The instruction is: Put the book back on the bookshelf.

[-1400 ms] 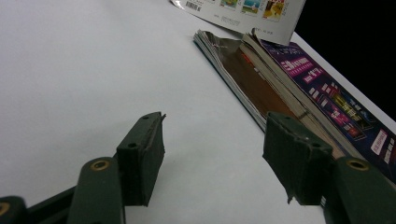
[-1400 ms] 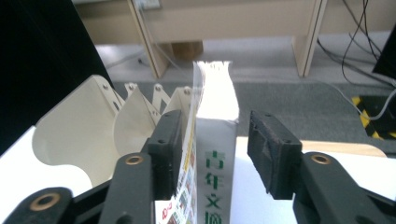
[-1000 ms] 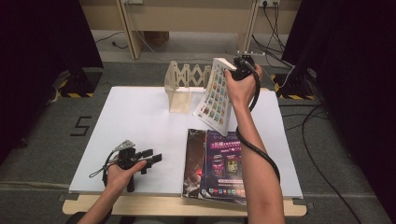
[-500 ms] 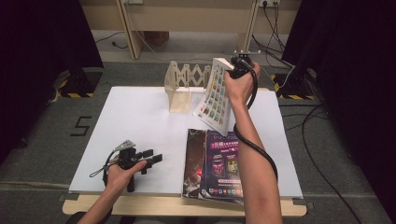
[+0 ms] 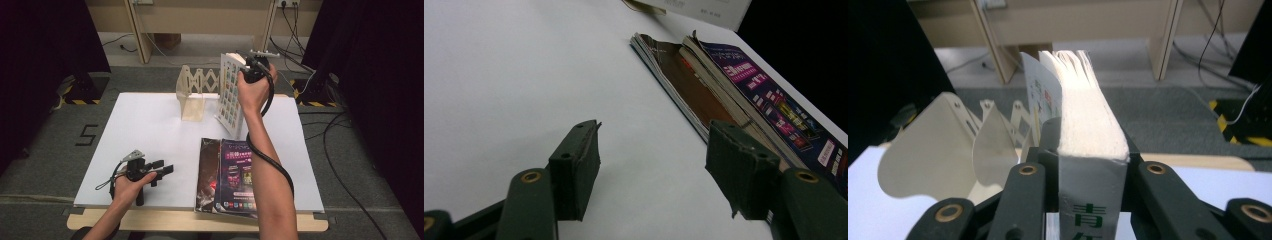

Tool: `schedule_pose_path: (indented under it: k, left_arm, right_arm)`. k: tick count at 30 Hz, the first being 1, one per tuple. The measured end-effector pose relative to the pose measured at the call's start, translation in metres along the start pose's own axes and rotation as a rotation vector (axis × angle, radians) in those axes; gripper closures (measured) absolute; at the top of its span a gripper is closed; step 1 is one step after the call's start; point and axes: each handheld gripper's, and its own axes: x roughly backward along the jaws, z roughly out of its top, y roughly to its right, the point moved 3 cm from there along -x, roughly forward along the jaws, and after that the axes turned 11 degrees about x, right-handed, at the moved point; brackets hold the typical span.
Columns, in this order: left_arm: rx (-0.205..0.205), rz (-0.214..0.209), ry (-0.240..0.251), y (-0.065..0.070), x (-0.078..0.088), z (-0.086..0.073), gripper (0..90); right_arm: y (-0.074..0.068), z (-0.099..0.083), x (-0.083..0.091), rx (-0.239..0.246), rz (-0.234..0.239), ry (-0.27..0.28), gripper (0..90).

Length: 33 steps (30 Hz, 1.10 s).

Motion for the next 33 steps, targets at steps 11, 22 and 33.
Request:
schedule_pose_path:
  k: [11,22,33]
  left_arm:
    - [0.006,-0.007,0.006,-0.001,0.0,0.001,37.2]
    - [0.003,-0.01,0.005,0.0,0.0,0.001,37.2]
    - [-0.003,-0.009,-0.004,0.001,-0.002,-0.001,37.2]
  right_arm:
    - [-0.007,0.009,-0.001,-0.003,-0.036,0.121,74.5]
    - [-0.018,-0.015,-0.012,0.035,-0.054,0.137,74.1]
    - [-0.013,-0.036,-0.007,0.047,-0.06,0.117,73.7]
